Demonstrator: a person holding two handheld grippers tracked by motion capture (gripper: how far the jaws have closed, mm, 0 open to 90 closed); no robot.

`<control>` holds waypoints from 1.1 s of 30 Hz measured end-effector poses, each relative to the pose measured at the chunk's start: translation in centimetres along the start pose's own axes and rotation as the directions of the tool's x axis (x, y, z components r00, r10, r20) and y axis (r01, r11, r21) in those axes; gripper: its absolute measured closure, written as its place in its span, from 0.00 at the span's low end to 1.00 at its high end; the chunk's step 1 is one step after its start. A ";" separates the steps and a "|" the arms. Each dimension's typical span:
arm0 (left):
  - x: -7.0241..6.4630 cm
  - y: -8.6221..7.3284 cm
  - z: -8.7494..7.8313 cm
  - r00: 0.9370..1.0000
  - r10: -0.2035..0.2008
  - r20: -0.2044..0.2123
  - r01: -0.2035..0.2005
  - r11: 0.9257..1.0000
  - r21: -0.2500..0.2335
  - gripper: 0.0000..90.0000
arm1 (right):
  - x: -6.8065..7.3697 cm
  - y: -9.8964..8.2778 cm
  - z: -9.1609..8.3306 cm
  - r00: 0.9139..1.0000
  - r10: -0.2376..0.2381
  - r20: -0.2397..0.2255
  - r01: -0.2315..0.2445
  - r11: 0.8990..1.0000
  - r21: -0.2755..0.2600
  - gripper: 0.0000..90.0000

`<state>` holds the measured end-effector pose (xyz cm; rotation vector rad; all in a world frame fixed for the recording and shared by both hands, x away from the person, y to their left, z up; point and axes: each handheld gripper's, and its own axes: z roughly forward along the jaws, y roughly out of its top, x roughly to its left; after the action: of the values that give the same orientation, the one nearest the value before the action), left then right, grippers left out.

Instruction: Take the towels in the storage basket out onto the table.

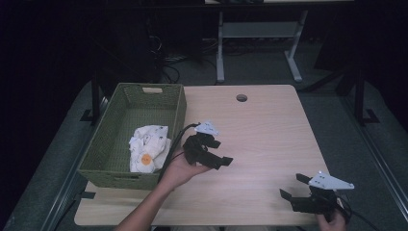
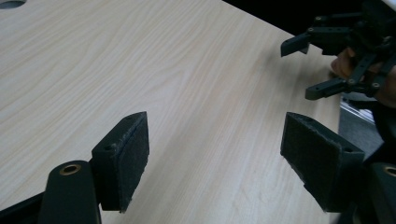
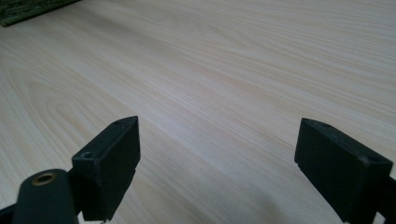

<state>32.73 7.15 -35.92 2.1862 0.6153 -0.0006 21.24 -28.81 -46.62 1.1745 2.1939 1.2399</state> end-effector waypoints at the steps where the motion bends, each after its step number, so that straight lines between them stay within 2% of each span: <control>1: 0.0 0.0 0.0 1.000 0.000 0.000 0.000 1.000 0.000 0.26 | 0.0 0.0 0.0 1.000 0.000 0.000 0.000 1.000 0.000 0.15; 3: 0.5 0.2 -0.3 1.000 0.011 0.013 -0.011 1.000 0.028 0.25 | 0.0 0.0 0.0 1.000 -0.002 0.001 0.002 1.000 -0.002 0.15; 8: 1.5 0.1 -1.2 0.999 -0.003 0.044 0.001 0.999 0.052 0.25 | 0.0 0.0 0.0 1.000 0.002 0.003 -0.002 1.000 0.001 0.15; 13: 2.5 0.3 -2.6 0.998 -0.015 0.058 0.012 0.999 0.042 0.25 | 0.0 0.0 0.1 1.000 0.002 0.001 -0.002 1.000 0.002 0.15; 14: 2.7 0.3 -3.0 0.998 -0.027 0.060 0.026 0.999 0.027 0.26 | 0.0 0.0 0.1 1.000 0.000 0.003 0.000 1.000 0.002 0.15; 20: 3.3 0.8 -5.1 0.998 -0.026 0.051 0.025 0.999 0.024 0.26 | 0.0 0.0 0.2 1.000 0.000 0.003 0.000 1.000 0.004 0.16; 27: 4.4 0.6 -6.7 0.999 -0.033 0.040 0.031 0.999 0.036 0.27 | -0.1 0.0 0.0 1.000 0.003 0.004 -0.003 1.000 -0.001 0.15; 30: 5.3 0.3 -7.9 0.997 -0.057 0.049 0.057 0.998 0.016 0.27 | -0.2 0.0 0.0 1.000 -0.001 0.006 0.001 1.000 -0.001 0.15; 33: 5.7 0.1 -8.5 0.998 -0.056 0.038 0.056 0.998 0.018 0.27 | -0.1 0.0 0.0 1.000 -0.003 0.006 0.003 1.000 0.003 0.15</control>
<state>36.07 15.80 -31.55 2.1799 0.6566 -0.0780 21.32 -28.91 -46.60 1.1745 2.1934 1.2312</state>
